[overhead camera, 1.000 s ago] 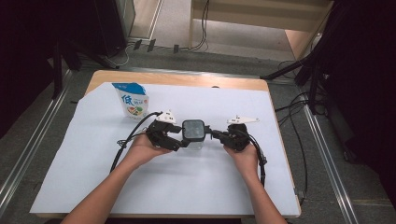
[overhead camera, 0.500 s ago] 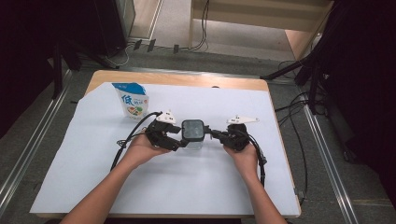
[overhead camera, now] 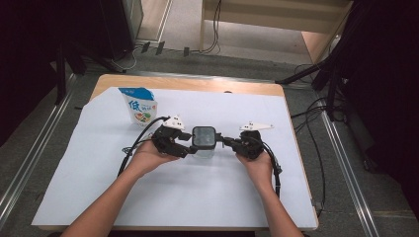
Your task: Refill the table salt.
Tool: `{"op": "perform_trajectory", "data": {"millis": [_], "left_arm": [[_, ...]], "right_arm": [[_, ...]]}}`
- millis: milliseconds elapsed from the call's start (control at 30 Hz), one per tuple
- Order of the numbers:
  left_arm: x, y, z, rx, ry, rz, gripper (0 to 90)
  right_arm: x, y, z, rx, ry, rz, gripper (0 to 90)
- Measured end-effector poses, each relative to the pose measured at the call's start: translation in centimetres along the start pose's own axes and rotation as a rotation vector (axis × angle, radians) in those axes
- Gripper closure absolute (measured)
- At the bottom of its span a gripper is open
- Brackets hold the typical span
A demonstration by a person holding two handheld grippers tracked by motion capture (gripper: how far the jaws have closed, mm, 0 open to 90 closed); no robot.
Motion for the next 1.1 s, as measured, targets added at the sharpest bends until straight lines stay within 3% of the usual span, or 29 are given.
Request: {"op": "perform_trajectory", "data": {"millis": [133,233,333,367,433,467,567,767,900,1000,1100], "left_arm": [[0.4,0.3,0.0,0.011,-0.029,-0.031,48.7],[0.4,0.5,-0.1,-0.007,-0.018,-0.010,46.8],[0.4,0.4,0.2,0.000,-0.035,-0.012,45.2],[0.4,0.3,0.4,0.003,-0.039,-0.011,43.2],[0.3,0.2,0.7,0.012,-0.021,-0.002,29.0],[0.3,0.2,0.7,0.012,-0.021,-0.002,27.5],[-0.1,0.0,1.2,0.020,-0.054,0.016,23.8],[-1.3,0.5,2.3,-0.057,-0.124,0.040,17.1],[-1.6,0.7,3.4,-0.108,-0.167,0.007,17.4],[-1.8,0.4,4.1,-0.101,-0.218,-0.032,18.8],[-1.9,0.1,4.5,-0.114,-0.246,-0.033,19.0]], "right_arm": [[0.0,0.0,0.0,0.002,0.001,-0.002,90.0],[0.0,0.0,0.0,-0.001,0.002,-0.001,90.0],[0.0,0.0,0.0,0.005,0.004,-0.003,90.0],[0.0,0.0,0.0,0.005,0.006,-0.002,90.0],[-0.1,0.0,0.2,0.009,0.004,0.002,90.0],[-0.1,0.0,0.2,0.009,0.004,0.002,90.0],[0.0,0.0,0.1,0.010,0.007,0.002,90.0],[-0.1,0.1,0.1,0.011,0.006,0.005,90.0],[-0.1,0.0,0.0,0.011,0.008,0.003,90.0],[-0.1,0.0,0.0,0.010,0.010,0.002,90.0],[-0.1,0.0,0.1,0.007,0.010,0.005,90.0]]}}
Point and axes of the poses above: each handheld gripper's, and its own axes: x roughly backward along the jaws, y roughly out of its top, z roughly to its left, the point moved 1 cm from there along -x, roughly forward along the jaws, and after that the axes turned 4 degrees about z, right-handed, at the moved point
